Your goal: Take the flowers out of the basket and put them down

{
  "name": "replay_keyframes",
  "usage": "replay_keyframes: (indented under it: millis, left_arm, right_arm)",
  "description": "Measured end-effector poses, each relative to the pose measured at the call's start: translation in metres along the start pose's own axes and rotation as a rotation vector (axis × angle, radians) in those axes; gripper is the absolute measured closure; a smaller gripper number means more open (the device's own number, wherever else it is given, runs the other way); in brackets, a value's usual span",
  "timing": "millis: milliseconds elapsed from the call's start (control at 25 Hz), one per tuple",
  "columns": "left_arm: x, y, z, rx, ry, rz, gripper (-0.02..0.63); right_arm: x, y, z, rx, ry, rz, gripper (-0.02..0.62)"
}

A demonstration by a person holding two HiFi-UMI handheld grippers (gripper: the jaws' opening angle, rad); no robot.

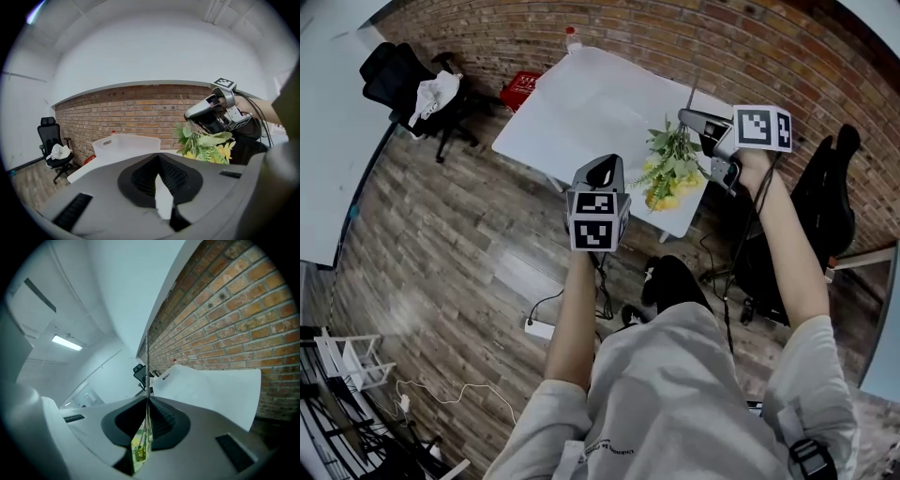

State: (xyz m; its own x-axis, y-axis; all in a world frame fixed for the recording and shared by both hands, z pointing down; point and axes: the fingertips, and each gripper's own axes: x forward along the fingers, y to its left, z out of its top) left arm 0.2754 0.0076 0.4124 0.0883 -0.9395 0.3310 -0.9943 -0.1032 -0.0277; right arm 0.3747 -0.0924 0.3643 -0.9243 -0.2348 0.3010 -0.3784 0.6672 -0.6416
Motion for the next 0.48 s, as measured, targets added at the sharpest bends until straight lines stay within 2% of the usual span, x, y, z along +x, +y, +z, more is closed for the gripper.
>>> replay_keyframes:
  millis: [200, 480]
  left_arm:
    - [0.007, -0.008, -0.018, -0.027, 0.006, 0.048, 0.581]
    - [0.032, -0.015, -0.024, -0.051, 0.034, 0.11, 0.581]
  right_arm:
    - [0.002, -0.038, -0.024, 0.099, -0.008, 0.01, 0.548]
    - [0.011, -0.107, -0.048, 0.233, 0.023, -0.035, 0.548]
